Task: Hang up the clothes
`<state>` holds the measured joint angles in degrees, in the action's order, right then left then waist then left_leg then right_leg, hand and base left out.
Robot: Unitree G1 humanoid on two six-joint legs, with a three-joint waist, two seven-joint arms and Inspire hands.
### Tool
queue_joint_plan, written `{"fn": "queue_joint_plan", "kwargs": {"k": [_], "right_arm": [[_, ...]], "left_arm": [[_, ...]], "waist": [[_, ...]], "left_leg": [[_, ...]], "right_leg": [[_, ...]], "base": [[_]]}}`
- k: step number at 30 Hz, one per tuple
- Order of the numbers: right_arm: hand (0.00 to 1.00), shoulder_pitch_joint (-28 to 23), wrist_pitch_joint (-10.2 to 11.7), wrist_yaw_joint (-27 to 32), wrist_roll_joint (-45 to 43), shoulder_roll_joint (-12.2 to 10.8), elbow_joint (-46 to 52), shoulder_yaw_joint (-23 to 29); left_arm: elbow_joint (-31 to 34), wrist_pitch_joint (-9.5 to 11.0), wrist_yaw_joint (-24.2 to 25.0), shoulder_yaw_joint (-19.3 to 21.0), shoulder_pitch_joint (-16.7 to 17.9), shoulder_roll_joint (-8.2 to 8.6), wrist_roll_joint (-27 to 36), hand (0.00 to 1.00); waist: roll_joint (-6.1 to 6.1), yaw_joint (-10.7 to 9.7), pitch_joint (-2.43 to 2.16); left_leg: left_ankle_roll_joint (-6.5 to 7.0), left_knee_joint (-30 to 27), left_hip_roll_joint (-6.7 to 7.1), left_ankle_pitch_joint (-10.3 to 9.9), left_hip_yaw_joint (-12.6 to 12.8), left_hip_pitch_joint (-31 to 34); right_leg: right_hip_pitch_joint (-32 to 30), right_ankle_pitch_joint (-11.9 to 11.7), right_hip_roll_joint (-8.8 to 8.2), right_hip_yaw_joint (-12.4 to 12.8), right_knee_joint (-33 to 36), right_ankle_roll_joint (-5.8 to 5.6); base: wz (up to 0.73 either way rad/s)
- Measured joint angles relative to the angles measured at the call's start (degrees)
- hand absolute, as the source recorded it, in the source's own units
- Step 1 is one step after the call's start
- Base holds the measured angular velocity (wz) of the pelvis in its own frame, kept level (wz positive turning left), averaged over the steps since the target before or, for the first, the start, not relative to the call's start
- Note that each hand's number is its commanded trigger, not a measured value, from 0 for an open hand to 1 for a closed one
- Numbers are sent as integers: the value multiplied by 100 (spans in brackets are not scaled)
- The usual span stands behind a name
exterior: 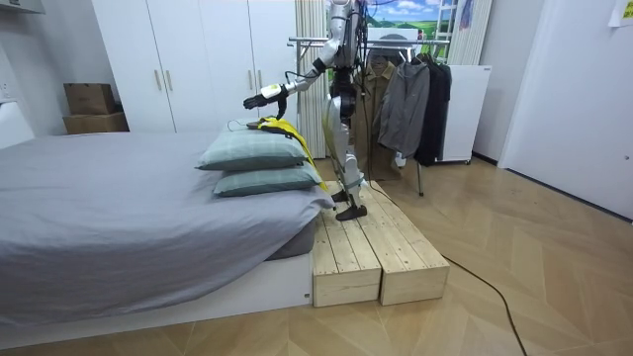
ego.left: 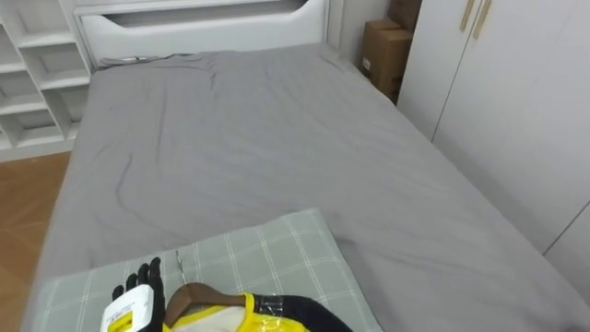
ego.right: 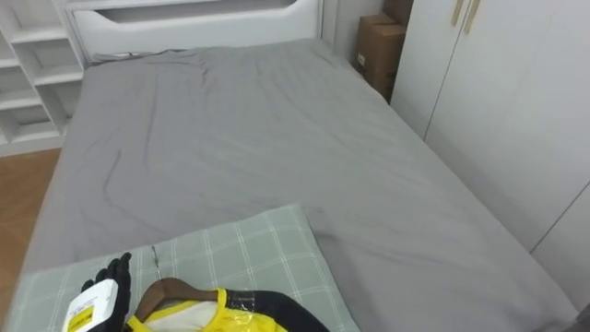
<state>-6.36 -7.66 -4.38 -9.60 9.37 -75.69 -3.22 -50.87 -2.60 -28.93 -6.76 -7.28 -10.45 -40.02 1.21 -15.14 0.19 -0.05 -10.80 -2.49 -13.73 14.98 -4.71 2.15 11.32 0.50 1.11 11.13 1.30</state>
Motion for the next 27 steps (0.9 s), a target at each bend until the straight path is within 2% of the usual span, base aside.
{"fn": "queue_joint_plan", "kwargs": {"k": [3,10,14,18,22,25,27], "right_arm": [[0,9,2,2,5,-4,3,-1],[0,142,8,175,0,-13,29,-4],[0,279,17,259,9,-14,45,-6],[0,366,58,348,51,-11,221,-6],[0,415,79,473,105,-10,230,-8],[0,411,86,506,282,-10,216,-68],[0,380,87,517,327,-13,214,-123]], "left_arm": [[-213,0,-1,37,-156,0,67,0],[-380,9,0,37,-237,0,69,0],[-665,9,-1,36,-415,0,59,0],[-989,4,-11,37,-737,-2,60,0],[-1188,-4,8,38,-847,-1,64,0],[-1206,-56,61,44,-961,-23,55,0],[-1206,-81,61,50,-1025,-66,47,0]], "waist": [[5,20,4],[7,54,2],[77,119,45],[88,148,41],[99,160,39],[145,193,34],[202,170,29]], "left_leg": [[0,-50,-16,0,8,115],[3,-132,-76,12,66,418],[3,-221,-102,19,76,629],[24,-287,-112,59,60,935],[7,-285,-126,70,57,958],[-5,-286,-132,87,51,1010],[-5,-313,-150,87,50,1061]], "right_leg": [[-134,0,2,9,69,0],[-459,-14,-20,7,230,11],[-699,-27,-15,-19,280,32],[-947,-38,-35,-83,366,45],[-976,-43,-29,-140,362,54],[-1023,-53,-26,-156,360,71],[-1052,-61,-36,-298,361,84]], "base": [[0],[-4],[-1],[6],[2],[0],[0]]}}
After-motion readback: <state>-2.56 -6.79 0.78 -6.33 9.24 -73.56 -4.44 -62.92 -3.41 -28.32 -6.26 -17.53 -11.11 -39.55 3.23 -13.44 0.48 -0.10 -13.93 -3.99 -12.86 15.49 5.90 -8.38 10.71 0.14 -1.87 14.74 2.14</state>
